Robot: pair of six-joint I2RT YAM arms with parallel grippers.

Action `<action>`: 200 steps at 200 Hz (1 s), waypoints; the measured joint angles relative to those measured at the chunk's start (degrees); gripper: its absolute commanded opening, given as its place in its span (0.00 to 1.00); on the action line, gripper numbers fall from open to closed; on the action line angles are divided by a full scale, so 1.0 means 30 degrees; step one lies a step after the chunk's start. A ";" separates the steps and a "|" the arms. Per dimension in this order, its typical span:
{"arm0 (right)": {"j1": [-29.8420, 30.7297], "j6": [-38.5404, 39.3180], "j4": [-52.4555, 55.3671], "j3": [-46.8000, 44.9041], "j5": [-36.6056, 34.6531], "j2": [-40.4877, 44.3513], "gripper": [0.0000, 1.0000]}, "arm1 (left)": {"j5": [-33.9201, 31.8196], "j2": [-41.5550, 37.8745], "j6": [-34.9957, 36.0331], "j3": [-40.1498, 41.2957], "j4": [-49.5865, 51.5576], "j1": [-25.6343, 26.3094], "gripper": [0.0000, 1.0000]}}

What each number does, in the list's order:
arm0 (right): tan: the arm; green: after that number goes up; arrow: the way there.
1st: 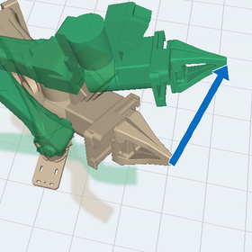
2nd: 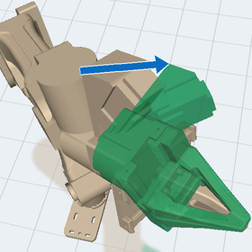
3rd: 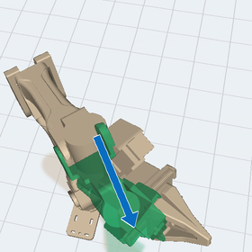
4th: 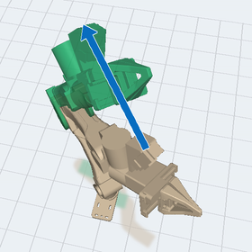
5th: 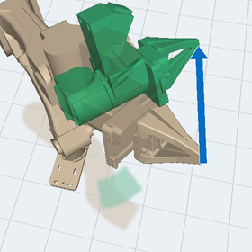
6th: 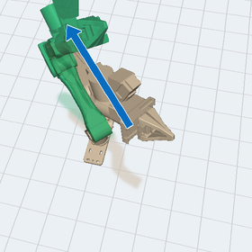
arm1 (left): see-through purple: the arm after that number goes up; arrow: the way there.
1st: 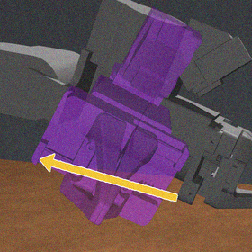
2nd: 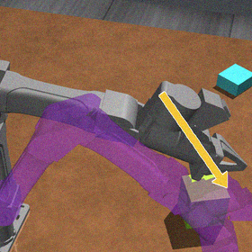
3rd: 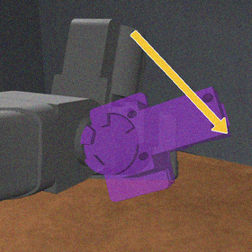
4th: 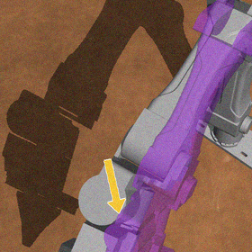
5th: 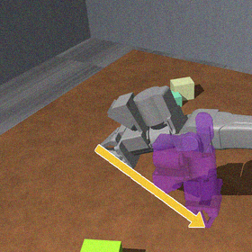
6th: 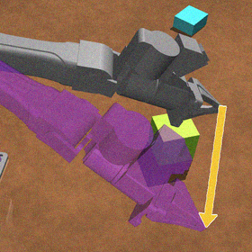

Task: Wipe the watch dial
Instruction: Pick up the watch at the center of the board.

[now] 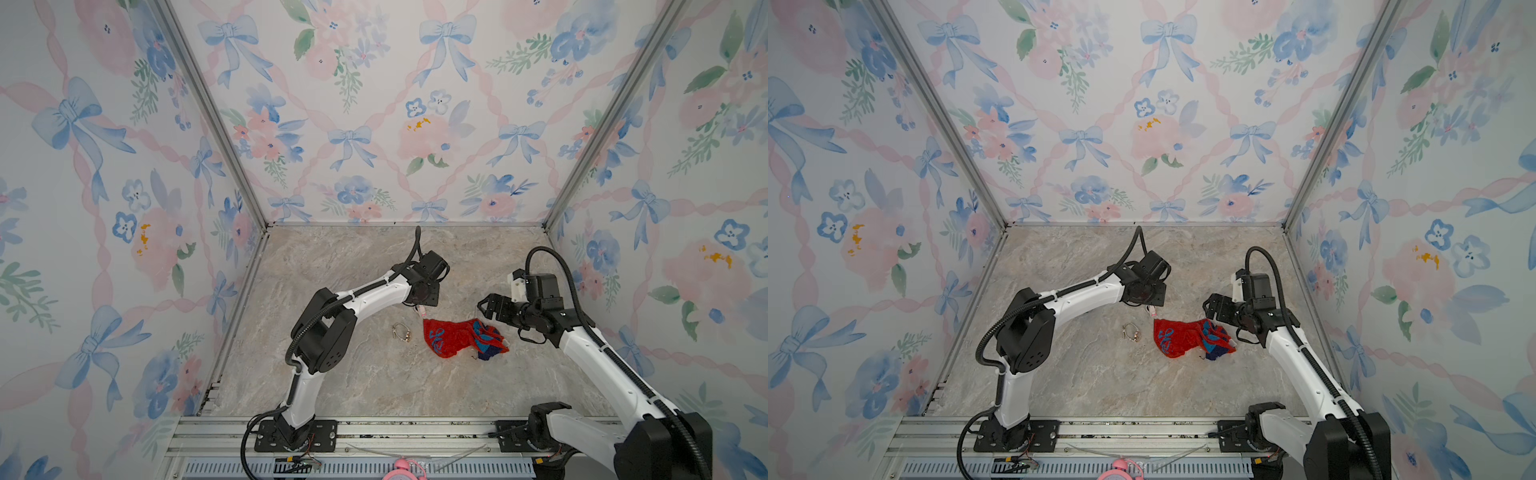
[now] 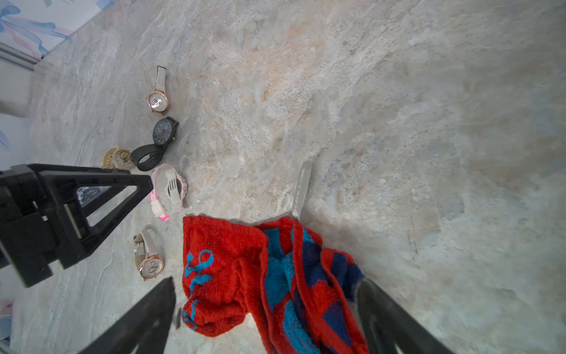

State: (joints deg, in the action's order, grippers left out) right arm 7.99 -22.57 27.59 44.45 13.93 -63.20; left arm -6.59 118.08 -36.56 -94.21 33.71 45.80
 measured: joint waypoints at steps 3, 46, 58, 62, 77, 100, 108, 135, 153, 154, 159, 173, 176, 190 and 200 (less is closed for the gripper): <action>-0.0015 0.0000 -0.0022 0.0000 0.0058 0.0000 0.92 | 0.0000 0.0109 -0.0036 -0.0022 0.0073 0.0000 0.51; -0.0029 -0.0138 -0.0306 -0.0080 0.0721 0.0000 0.92 | -0.0255 0.0845 -0.0277 -0.0357 0.1078 0.0219 0.51; -0.0029 -0.0160 -0.0408 -0.0204 0.0816 0.0000 0.92 | -0.0379 0.0860 -0.0342 -0.0357 0.1304 0.0255 0.51; -0.0029 -0.0175 -0.0408 -0.0226 0.0831 0.0000 0.92 | -0.0393 0.0860 -0.0342 -0.0364 0.1326 0.0255 0.50; -0.0029 -0.0204 -0.0423 -0.0291 0.0947 0.0000 0.92 | -0.0444 0.0860 -0.0364 -0.0393 0.1384 0.0270 0.49; -0.0029 -0.0204 -0.0474 -0.0299 0.1013 0.0000 0.91 | -0.0452 0.0882 -0.0393 -0.0408 0.1399 0.0306 0.46; -0.0029 -0.0204 -0.0525 -0.0299 0.1042 0.0000 0.91 | -0.0459 0.0889 -0.0401 -0.0408 0.1399 0.0321 0.45; -0.0029 -0.0204 -0.0554 -0.0299 0.1093 0.0000 0.91 | -0.0510 0.1027 -0.0401 -0.0408 0.1392 0.0357 0.43; -0.0029 -0.0204 -0.0554 -0.0299 0.1093 0.0000 0.91 | -0.0517 0.1180 -0.0401 -0.0408 0.1399 0.0357 0.43; -0.0029 -0.0204 -0.0554 -0.0299 0.1093 0.0000 0.91 | -0.0517 0.1202 -0.0401 -0.0408 0.1399 0.0357 0.42; -0.0029 -0.0204 -0.0554 -0.0299 0.1093 0.0000 0.91 | -0.0525 0.1217 -0.0401 -0.0408 0.1399 0.0357 0.42; -0.0029 -0.0204 -0.0554 -0.0299 0.1093 0.0000 0.91 | -0.0612 0.1246 -0.0401 -0.0408 0.1399 0.0357 0.41; -0.0029 -0.0204 -0.0554 -0.0299 0.1093 0.0000 0.91 | -0.0641 0.1253 -0.0401 -0.0408 0.1399 0.0357 0.40; -0.0029 -0.0204 -0.0554 -0.0306 0.1093 0.0000 0.91 | -0.0729 0.1246 -0.0393 -0.0408 0.1399 0.0357 0.39; -0.0029 -0.0204 -0.0561 -0.0328 0.1093 0.0000 0.91 | -0.0750 0.1246 -0.0393 -0.0408 0.1399 0.0357 0.37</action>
State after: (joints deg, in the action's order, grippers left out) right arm 7.90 -23.18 25.91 43.46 17.21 -63.20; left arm -8.84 121.82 -37.74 -95.44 37.91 46.87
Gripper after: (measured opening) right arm 0.914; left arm 0.389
